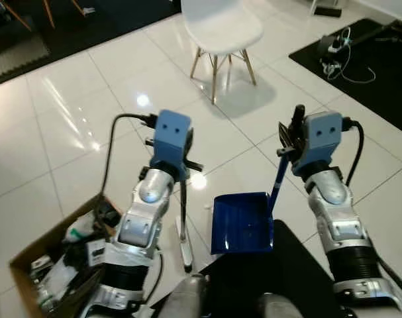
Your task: Sweep floor
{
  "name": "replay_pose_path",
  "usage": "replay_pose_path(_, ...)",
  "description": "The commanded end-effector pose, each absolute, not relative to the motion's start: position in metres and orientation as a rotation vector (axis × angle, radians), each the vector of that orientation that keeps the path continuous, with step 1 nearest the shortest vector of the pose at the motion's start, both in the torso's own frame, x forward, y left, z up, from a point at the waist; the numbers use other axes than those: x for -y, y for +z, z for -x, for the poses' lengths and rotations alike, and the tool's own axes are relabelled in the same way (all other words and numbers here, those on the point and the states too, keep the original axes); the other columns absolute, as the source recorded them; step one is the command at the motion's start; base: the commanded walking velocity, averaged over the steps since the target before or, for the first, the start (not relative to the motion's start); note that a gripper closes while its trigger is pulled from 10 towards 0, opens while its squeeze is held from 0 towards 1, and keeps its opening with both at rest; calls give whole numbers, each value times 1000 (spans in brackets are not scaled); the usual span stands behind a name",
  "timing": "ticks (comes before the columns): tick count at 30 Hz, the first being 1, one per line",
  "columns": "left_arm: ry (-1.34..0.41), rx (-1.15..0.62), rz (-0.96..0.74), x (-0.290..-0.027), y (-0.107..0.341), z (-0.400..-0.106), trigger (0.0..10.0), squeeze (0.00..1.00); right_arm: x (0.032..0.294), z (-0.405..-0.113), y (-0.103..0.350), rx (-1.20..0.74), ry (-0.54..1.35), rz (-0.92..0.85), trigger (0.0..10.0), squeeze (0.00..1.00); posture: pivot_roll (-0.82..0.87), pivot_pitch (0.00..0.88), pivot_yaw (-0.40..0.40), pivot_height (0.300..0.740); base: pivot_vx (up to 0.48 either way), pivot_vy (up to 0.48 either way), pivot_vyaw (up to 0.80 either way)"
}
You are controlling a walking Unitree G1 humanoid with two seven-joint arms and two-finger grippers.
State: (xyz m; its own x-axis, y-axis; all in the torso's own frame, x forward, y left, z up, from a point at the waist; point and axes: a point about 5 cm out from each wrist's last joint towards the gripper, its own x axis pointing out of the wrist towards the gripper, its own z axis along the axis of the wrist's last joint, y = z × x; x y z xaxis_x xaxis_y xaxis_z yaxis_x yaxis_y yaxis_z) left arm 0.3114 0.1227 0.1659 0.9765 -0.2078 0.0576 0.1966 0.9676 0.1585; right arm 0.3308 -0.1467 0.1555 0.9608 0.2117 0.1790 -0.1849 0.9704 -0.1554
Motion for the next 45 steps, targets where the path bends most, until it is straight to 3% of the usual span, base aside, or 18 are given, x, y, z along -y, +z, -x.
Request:
replay_pose_path(1,-209,100,-181,-122,168,-312,10000,0,150,-330,159,215,194,133,10000,0,19,119,89,740,480,0,0)
replay_pose_path(10,-175,90,-183,-128,168,-314,10000,0,149,-330,159,215,202,134,10000,0,22,122,84,740,430,0,0)
replay_pose_path(26,-129,88,-218,-142,167,-317,10000,0,145,-318,139,128,378,147,10000,0,21,134,85,740,0,0,0)
replay_pose_path(32,-96,76,-264,-158,160,-324,10000,0,157,-318,124,77,261,168,10000,0,20,144,92,740,0,0,0)
replay_pose_path(45,-156,49,-268,-157,142,-330,10000,0,175,-324,118,102,110,256,10000,0,19,175,114,740,0,0,0)
